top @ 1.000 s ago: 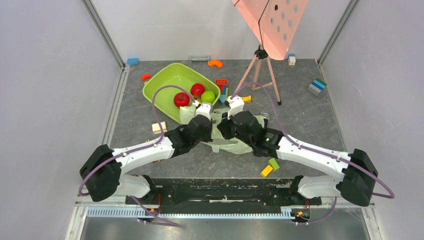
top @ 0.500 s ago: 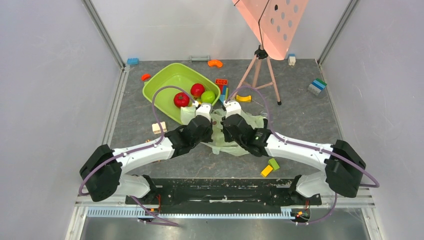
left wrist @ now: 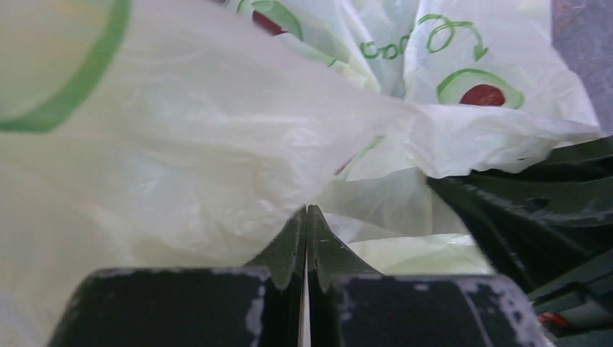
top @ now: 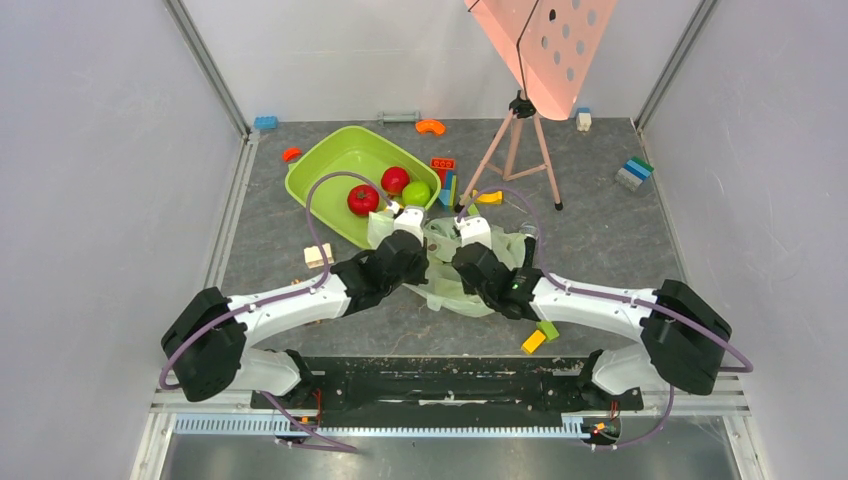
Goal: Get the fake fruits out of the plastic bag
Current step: Adjust the plastic bag at the center of the board.
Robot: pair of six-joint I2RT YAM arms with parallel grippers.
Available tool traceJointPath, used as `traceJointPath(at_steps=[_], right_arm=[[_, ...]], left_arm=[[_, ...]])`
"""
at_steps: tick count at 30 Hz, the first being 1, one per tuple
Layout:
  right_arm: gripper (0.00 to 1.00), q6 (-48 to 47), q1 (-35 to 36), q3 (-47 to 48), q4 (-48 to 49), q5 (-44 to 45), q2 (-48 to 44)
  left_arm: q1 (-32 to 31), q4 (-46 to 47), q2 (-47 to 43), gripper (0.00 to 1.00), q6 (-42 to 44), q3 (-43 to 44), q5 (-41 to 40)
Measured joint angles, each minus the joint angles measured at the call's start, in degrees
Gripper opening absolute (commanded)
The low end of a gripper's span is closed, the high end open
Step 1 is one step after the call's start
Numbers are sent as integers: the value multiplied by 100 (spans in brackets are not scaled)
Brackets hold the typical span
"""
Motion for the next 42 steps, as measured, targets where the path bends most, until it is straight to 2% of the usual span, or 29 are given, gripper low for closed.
traceJointPath(at_steps=[8, 14, 17, 24, 30, 38, 42], right_arm=[[14, -275, -15, -225, 1311, -428, 87], [14, -275, -127, -188, 1596, -326, 483], [14, -289, -203, -155, 1593, -142, 623], [25, -472, -448, -149, 1554, 212, 680], [29, -619, -691, -149, 1438, 334, 673], [37, -802, -1047, -149, 833, 890, 356], [47, -817, -1303, -149, 525, 1091, 63]], left_arm=[[0, 494, 0, 2, -2, 146, 389], [-2, 833, 236, 2, -31, 223, 546], [-4, 994, 498, 2, -48, 223, 625], [-7, 1488, 1366, 2, -59, 258, 723], [-7, 1637, 1908, 2, -57, 339, 678], [-9, 1582, 1847, 2, -57, 297, 48], [-17, 1550, 1624, 2, -57, 114, -280]])
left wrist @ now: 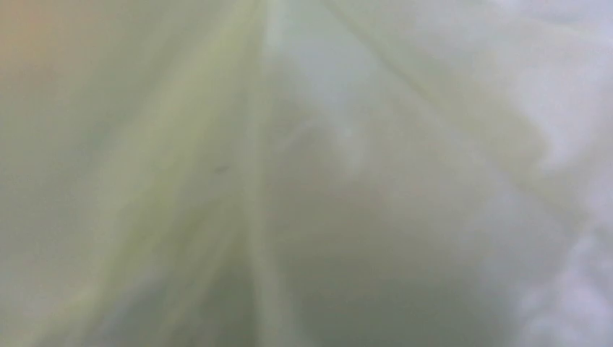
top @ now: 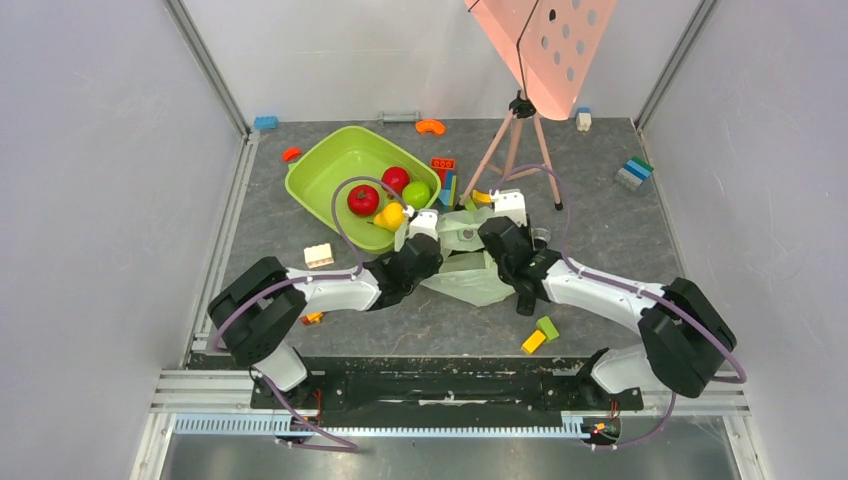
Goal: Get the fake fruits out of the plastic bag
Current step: Adjust the plastic bag at the center of the board.
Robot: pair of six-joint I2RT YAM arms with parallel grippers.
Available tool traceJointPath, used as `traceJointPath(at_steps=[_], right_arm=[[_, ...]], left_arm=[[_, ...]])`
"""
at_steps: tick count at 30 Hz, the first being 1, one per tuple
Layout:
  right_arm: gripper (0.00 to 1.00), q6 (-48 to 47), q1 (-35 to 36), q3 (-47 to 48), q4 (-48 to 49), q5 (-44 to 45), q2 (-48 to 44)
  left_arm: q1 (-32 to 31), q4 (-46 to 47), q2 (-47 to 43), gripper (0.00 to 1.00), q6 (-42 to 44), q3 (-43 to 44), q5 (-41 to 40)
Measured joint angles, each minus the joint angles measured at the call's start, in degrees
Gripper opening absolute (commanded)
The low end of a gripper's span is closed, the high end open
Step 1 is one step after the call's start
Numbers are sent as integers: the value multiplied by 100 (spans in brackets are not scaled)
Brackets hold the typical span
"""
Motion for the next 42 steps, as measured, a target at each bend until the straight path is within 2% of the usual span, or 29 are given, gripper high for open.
traceJointPath(at_steps=[10, 19, 25, 30, 38, 42], right_arm=[[63, -317, -278, 0, -476, -59, -782], [68, -654, -774, 98, -938, -72, -1169], [68, -885, -896, 326, -1023, -299, -1307], [68, -1150, -990, 387, -986, -1198, -1611], [63, -1213, -997, 402, -647, -3449, -2072], [57, -1045, -793, 382, -455, -3886, -2037]], left_arm=[[13, -181, -181, 2, -2, -227, -372], [103, -315, -323, 2, -4, -358, -540], [109, -323, -450, 2, -13, -400, -549], [177, -411, -601, 2, -17, -411, -531], [136, -463, -1115, 2, -15, -374, -184], [0, -461, -1082, 2, -13, -221, -17]])
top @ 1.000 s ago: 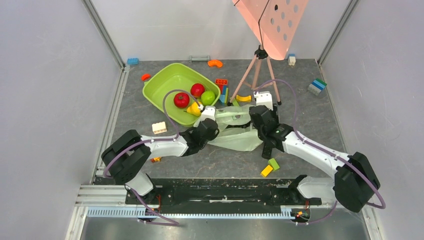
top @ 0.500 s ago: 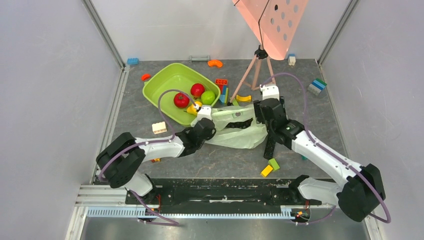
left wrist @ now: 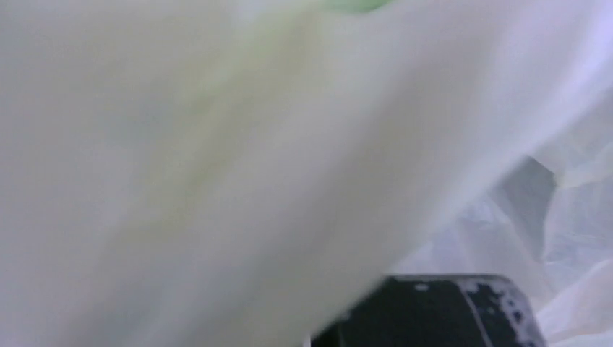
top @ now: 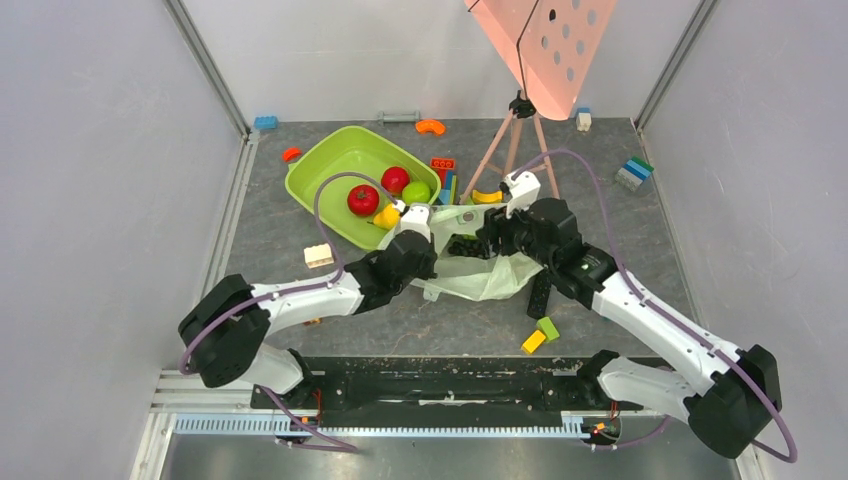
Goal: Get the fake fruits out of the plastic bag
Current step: Adjust the plastic bag at the center of the board.
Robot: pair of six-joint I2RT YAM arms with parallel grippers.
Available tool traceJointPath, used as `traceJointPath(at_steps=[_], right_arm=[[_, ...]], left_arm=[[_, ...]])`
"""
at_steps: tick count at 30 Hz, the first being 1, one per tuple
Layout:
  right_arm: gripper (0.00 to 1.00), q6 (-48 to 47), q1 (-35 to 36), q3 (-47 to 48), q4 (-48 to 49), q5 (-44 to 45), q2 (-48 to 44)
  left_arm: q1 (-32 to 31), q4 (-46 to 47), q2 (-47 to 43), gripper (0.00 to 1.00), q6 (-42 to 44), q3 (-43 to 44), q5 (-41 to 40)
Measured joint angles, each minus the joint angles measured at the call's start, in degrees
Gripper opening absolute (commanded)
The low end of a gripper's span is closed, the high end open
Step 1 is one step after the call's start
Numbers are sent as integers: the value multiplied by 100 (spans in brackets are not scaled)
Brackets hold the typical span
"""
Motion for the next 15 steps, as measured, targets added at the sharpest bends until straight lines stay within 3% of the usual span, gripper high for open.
traceJointPath(at_steps=[8, 15], right_arm=[[43, 533, 516, -599, 619, 317, 415], [44, 1113, 765, -1204, 437, 1110, 470]], left_arm=[[-125, 0, 584, 2, 0, 514, 315], [-122, -133, 1174, 2, 0, 1196, 348]])
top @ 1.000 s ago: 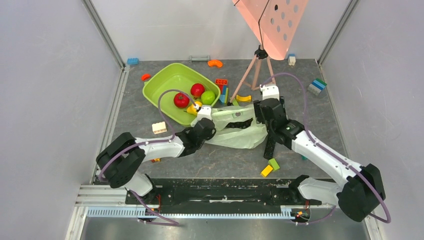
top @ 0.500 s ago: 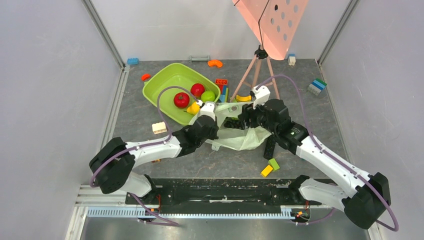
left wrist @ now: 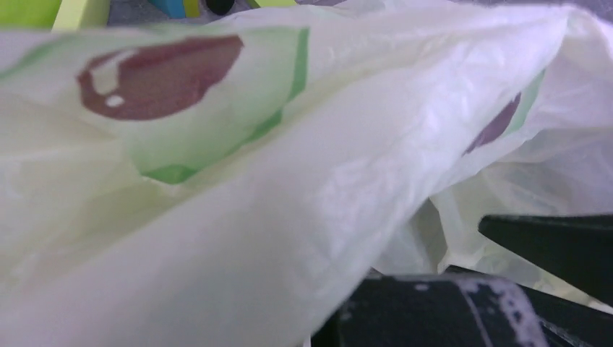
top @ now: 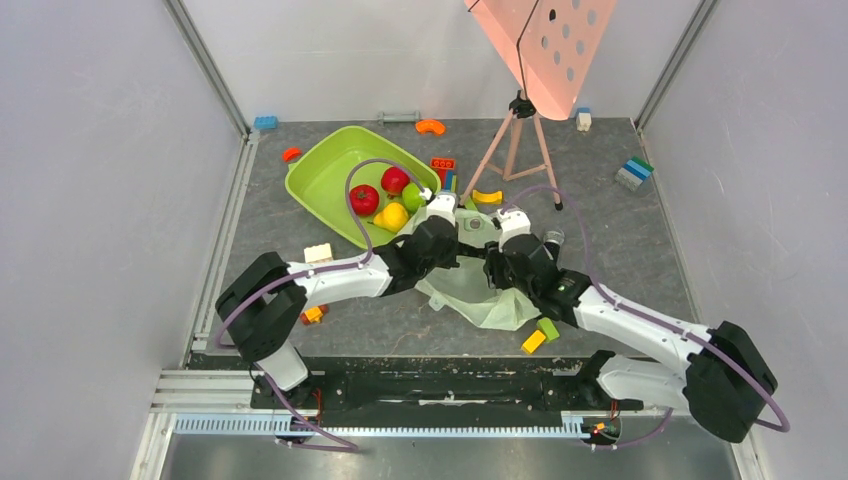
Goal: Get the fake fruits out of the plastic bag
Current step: Adjust the plastic bag at the center of the board.
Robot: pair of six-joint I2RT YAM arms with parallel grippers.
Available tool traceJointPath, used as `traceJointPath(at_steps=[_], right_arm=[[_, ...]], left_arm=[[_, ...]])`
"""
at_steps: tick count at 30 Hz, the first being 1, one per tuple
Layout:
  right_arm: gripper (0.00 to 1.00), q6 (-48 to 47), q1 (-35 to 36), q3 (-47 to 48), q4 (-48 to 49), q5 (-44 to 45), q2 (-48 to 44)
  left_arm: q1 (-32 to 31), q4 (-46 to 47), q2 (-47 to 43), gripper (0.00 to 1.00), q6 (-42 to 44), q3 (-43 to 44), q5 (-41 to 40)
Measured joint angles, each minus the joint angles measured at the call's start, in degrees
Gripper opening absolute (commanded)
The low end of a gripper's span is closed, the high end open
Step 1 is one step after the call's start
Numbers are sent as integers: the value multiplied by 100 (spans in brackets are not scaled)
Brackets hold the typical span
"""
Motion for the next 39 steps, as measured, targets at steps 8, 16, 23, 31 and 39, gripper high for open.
traceJointPath(at_steps=[8, 16, 23, 31, 39], right_arm=[[64, 358, 59, -251, -809, 420, -1043], [72, 393, 59, 1534, -2321, 236, -1423], [52, 348, 59, 2149, -2922, -238, -1910], [34, 282, 179, 2000, -2081, -1532, -975], [26, 289, 282, 1047, -1102, -1327, -120]], left_arm=[[55, -105, 85, 2, 0, 105, -109], [63, -170, 85, 2, 0, 105, -131], [63, -173, 85, 2, 0, 105, -138], [63, -166, 83, 2, 2, 103, -76], [63, -164, 83, 2, 4, 105, 33]])
